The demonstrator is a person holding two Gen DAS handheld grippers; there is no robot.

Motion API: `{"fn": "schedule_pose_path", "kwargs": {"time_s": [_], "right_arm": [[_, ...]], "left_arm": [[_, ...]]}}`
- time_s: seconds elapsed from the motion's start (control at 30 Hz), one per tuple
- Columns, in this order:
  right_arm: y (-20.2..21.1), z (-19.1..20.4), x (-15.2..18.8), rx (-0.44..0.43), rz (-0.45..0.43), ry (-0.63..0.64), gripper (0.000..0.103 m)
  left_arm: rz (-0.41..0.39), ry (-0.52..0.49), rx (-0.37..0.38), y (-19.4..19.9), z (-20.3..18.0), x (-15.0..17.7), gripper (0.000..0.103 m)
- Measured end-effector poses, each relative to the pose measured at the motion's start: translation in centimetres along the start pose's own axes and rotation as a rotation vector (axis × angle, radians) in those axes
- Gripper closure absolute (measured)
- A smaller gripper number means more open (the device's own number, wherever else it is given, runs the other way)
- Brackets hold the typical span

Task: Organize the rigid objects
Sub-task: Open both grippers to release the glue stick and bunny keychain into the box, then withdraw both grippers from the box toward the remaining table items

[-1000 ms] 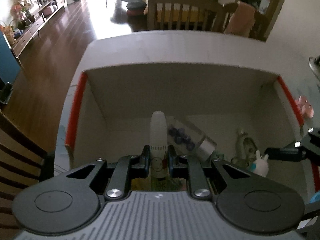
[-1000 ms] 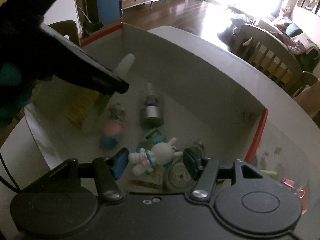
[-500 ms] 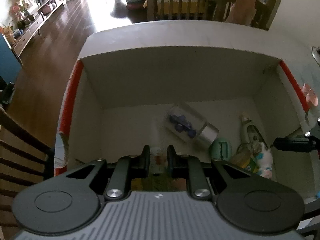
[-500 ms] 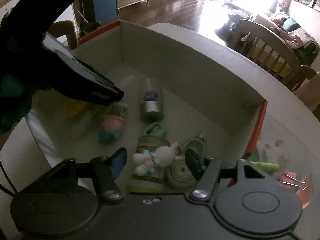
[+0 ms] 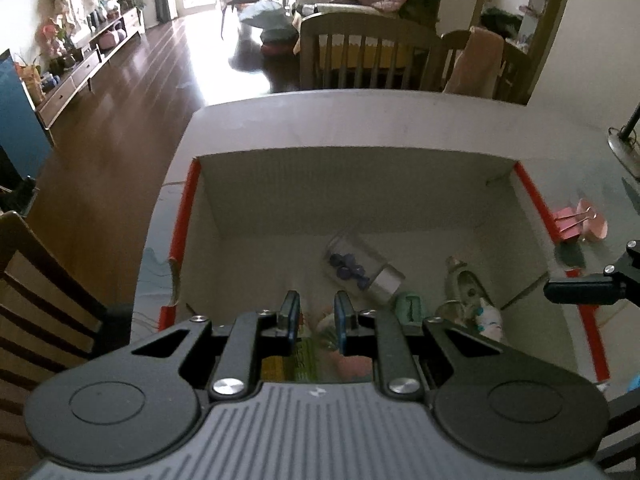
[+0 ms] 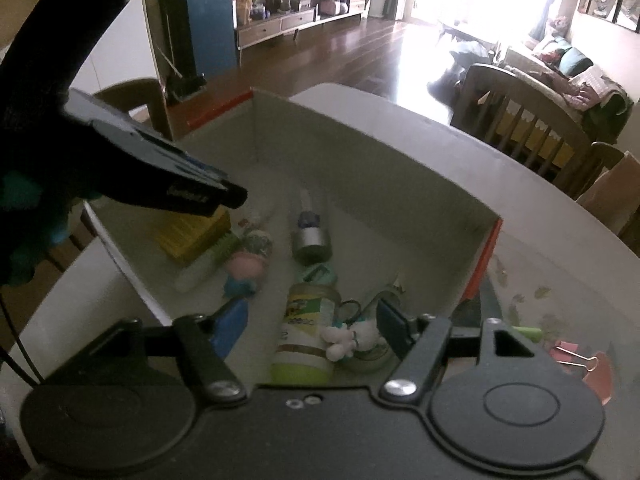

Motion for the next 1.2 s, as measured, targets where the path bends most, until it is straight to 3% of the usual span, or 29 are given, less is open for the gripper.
{"fn": "schedule_pose_path", "kwargs": {"time_s": [0.2, 0.27, 0.37, 0.6, 1.2], "right_arm": [[2.5, -0.4, -0.1, -0.022, -0.049, -0.026, 0.032], [3.3, -0.3, -0.1, -0.031, -0.069, -0.036, 0.024], [4.5, -0.4, -0.1, -0.040, -0.095, -0.043, 0.023], [7.2, -0.7, 0.3, -0.056, -0.144, -0.068, 0.023], [14.1, -2.8, 2.4, -0.126, -0.278, -0.151, 0.011]], "left_arm": [[-0.043, -0.006, -0.017, 2.8, -0.4, -0.2, 0.086], [-0.058, -0.012, -0.025, 3.6, -0.8, -0.1, 0.086], [-0.083, -0.017, -0.031, 4.8, -1.6, 0.0, 0.086], [-0.144, -0.018, -0.020, 7.6, -3.3, -0.5, 0.086], [-0.236, 0.004, 0.013, 12.0, -8.1, -1.1, 0.085]]}}
Point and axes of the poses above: each gripper's, at about its wrist camera, not at the fingertips, and y roughly against the way its jaws point, z to its left, x to its underside, the point moved 7 cm from there along -y, roughly the way its jaws point, and after that the axes turned 11 degrees about -y, right-handed, at the moved point
